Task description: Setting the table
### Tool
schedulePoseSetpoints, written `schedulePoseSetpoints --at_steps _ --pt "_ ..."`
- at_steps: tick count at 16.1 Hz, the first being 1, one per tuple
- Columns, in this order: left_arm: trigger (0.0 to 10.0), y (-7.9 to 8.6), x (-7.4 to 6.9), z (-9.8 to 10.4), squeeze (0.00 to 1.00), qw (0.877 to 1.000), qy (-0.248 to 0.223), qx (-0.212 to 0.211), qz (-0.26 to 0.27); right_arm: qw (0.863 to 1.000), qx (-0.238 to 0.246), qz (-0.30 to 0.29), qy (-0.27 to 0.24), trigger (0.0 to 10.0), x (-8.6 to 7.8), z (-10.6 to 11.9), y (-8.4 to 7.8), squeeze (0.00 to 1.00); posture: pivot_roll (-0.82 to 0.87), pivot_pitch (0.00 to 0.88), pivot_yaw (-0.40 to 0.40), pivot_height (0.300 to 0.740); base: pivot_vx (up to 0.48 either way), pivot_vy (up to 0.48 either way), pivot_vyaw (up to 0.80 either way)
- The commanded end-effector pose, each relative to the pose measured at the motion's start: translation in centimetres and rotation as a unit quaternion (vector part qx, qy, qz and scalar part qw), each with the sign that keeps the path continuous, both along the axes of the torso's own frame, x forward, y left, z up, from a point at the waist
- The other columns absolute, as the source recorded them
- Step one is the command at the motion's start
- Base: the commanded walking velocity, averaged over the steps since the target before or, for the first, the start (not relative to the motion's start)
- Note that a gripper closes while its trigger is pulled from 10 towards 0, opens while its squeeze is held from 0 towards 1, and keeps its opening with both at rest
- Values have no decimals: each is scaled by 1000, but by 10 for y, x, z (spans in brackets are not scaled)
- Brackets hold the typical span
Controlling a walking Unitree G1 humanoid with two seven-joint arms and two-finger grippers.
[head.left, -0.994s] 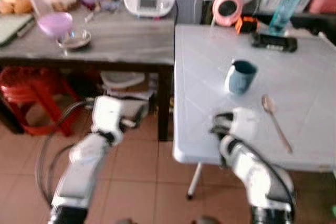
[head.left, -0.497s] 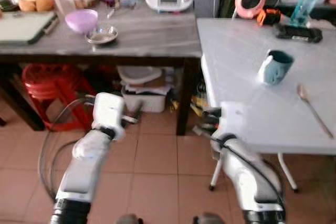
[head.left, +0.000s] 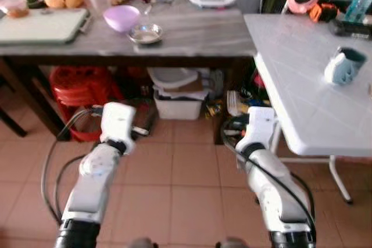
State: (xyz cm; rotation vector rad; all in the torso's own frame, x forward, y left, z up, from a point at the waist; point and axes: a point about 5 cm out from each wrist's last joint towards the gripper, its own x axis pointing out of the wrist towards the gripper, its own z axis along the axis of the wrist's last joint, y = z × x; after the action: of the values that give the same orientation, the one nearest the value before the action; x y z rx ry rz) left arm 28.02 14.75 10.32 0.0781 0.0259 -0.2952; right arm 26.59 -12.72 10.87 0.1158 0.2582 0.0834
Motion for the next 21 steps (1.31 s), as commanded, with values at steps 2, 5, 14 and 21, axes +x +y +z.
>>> schedulePoseSetpoints --at_steps 2,5,14,21 --pt "10000 -10 4 7 0 1000 -16 1 -14 1000 -7 -13 -18 10000 3 5 -9 0 -60 0 32 740 474 0 0" --pt "10000 -10 6 7 0 1000 -18 0 -14 999 -17 -10 -28 10000 4 7 -10 0 -61 0 33 740 480 0 410" --pt "10000 -12 6 8 0 1000 -21 -1 -17 999 -6 -38 -34 10000 6 7 -16 0 -58 0 35 740 480 0 235" --pt "10000 -14 4 7 0 1000 -20 -2 -21 998 1 -61 -33 10000 8 7 -21 0 -58 0 34 740 478 0 -430"
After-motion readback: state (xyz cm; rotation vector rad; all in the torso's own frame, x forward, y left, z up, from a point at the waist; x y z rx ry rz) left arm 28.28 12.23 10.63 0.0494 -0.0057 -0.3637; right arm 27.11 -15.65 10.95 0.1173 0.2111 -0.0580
